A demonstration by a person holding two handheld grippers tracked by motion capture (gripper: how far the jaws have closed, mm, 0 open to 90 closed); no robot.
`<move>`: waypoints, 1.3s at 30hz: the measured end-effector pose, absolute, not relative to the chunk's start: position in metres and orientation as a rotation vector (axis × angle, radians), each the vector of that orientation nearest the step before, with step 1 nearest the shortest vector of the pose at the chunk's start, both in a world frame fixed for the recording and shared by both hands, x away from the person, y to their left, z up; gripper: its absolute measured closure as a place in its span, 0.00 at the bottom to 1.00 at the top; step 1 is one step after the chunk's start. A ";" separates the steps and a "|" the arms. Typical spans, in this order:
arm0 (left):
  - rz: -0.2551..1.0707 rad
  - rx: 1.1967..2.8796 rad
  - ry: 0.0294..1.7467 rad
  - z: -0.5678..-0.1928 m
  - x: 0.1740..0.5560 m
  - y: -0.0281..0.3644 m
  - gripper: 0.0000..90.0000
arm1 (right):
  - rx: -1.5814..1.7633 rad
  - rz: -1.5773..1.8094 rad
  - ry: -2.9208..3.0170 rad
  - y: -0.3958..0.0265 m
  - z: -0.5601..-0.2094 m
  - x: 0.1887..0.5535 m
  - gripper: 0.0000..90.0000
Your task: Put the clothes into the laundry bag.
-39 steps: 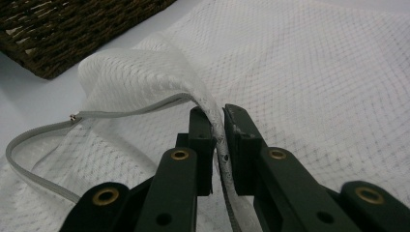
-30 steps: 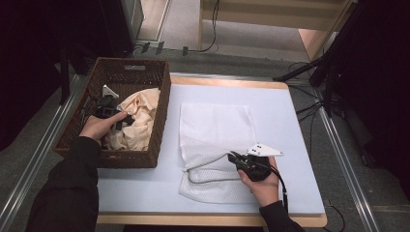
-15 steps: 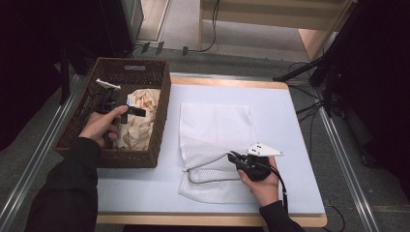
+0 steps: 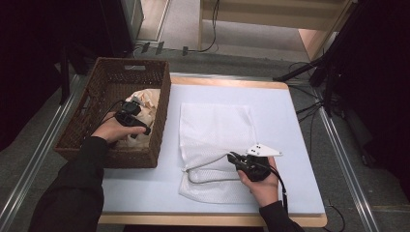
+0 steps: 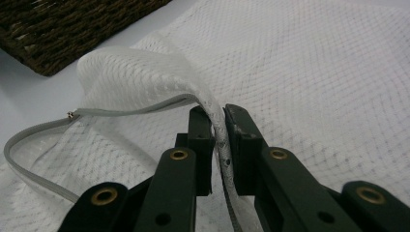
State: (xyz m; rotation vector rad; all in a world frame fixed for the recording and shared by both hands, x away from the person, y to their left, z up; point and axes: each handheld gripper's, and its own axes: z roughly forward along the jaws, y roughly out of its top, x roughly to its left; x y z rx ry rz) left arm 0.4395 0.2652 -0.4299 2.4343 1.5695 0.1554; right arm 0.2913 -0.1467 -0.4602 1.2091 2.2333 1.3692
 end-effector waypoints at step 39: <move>0.451 1.913 1.125 -0.341 0.395 0.270 0.72 | 1.198 1.433 2.210 -0.152 -0.456 0.290 0.99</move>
